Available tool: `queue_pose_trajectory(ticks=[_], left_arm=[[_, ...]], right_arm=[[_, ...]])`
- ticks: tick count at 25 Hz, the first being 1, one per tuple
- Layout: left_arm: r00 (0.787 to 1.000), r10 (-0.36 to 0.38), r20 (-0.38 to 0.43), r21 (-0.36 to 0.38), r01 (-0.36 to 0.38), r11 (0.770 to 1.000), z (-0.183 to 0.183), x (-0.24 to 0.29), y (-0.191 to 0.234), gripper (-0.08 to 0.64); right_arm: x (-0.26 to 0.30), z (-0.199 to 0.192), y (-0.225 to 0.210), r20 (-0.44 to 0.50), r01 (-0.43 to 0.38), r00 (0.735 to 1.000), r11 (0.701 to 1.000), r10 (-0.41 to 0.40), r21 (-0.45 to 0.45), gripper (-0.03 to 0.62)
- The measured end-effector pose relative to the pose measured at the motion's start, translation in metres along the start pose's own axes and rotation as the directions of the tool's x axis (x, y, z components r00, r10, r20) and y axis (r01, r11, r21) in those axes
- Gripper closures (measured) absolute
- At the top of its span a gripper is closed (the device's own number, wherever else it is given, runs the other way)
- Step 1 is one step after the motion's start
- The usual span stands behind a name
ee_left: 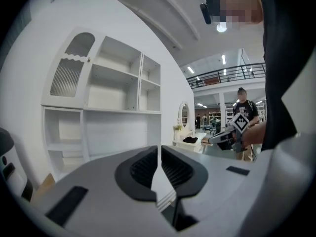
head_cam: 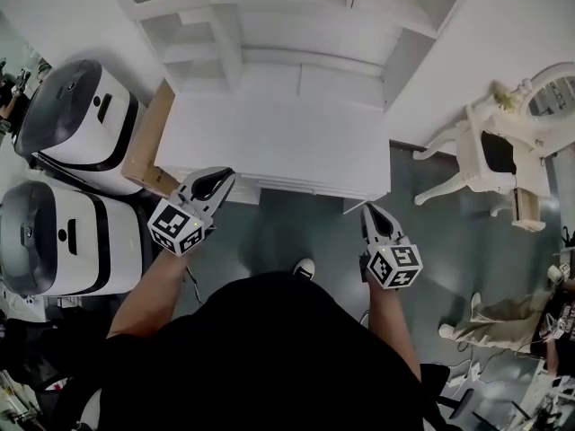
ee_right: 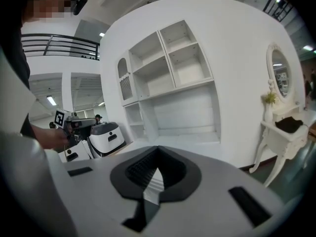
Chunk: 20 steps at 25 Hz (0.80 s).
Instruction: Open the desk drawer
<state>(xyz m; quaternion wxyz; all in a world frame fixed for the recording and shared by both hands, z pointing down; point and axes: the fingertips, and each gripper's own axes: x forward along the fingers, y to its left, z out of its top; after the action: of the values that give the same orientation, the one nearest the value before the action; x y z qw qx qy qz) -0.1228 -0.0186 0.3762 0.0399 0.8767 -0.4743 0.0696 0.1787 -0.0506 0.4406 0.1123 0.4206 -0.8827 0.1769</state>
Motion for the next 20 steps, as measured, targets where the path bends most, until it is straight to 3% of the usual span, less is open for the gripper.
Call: queue_pose_trajectory(ticks=[6,12,20], left_arm=[[0.999,0.015,-0.041,0.012,-0.014,1.0,0.009,0.045,-0.024,0.532],[0.99,0.109,-0.093,-0.044,-0.114,0.993,-0.003,0.057,-0.023,0.535],[0.985,0.09,-0.147,-0.04,-0.097,0.994,-0.013,0.073,-0.005,0.537]], right_arm=[[0.024,0.006,-0.046,-0.006,-0.061,0.998,0.998,0.061,0.016,0.591],[0.048,-0.001,-0.069,-0.034,-0.152,0.988,0.988,0.153,0.038,0.591],[0.062,-0.01,-0.072,-0.033,-0.153,0.987,0.986,0.156,0.064,0.591]])
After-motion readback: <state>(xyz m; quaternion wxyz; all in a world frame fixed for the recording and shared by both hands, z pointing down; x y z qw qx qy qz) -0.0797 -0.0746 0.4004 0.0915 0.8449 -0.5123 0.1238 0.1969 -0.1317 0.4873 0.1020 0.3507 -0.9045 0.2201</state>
